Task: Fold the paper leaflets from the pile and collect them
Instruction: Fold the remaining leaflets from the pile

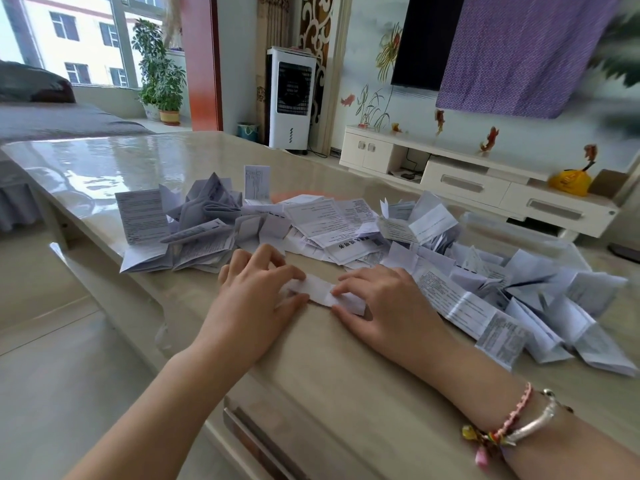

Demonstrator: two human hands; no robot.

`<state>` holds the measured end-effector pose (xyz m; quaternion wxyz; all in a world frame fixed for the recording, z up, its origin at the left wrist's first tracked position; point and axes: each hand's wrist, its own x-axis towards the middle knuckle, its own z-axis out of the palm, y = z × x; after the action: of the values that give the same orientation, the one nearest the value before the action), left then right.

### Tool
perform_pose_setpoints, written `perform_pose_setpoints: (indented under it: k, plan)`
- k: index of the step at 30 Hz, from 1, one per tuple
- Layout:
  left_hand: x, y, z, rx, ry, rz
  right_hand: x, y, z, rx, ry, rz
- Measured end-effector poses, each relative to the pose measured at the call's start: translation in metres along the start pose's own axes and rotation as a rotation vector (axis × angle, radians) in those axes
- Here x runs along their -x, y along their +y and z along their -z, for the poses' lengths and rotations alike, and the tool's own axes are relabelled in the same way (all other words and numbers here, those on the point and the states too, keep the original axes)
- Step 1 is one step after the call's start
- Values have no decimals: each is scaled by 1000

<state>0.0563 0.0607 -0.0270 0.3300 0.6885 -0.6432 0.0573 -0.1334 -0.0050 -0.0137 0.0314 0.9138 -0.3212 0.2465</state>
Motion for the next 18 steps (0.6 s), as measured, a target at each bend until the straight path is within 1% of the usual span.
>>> perform_pose_setpoints:
  k: [2, 5, 7, 9, 11, 13, 16, 18]
  plan:
    - [0, 2, -2, 46, -5, -23, 1, -1, 1, 66, 1, -20]
    - [1, 7, -6, 127, -78, -76, 0, 0, 0, 117, 4, -41]
    - [2, 9, -7, 151, -99, -79, 0, -1, 1, 170, 34, -4]
    - [1, 8, -7, 168, -80, -73, -1, -2, 4, 166, 56, 46]
    - [0, 9, -6, 218, -57, -59, -2, -5, 6, 72, 53, 79]
    - [-1, 10, -5, 281, -37, -27, -1, -8, 6, -124, 44, 71]
    - [-2, 12, -3, 339, -27, 40, -1, -11, 10, -445, 54, -50]
    - [-4, 14, -2, 362, -54, 99, -1, -9, 9, -585, 65, -170]
